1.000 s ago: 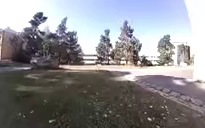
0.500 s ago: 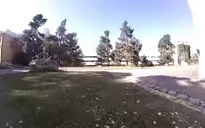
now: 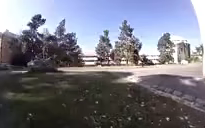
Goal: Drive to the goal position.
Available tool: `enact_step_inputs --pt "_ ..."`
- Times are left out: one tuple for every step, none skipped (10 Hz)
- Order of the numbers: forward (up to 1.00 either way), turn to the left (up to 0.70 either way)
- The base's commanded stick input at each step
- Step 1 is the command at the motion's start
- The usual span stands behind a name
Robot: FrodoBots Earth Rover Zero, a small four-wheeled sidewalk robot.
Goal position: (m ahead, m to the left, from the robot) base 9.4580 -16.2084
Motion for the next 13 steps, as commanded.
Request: enact_step_inputs --pt "0.7 -0.14" --pt "0.7 -0.14" --pt "0.7 -0.14" --pt "0.7 -0.14" --pt "0.7 -0.14" --pt "0.7 -0.14" --pt "0.7 -0.14" --pt "0.7 -0.14" --pt "0.7 -0.14" --pt "0.7 -0.14" --pt "0.7 -0.14" --pt "0.7 -0.14" --pt "0.7 -0.14"
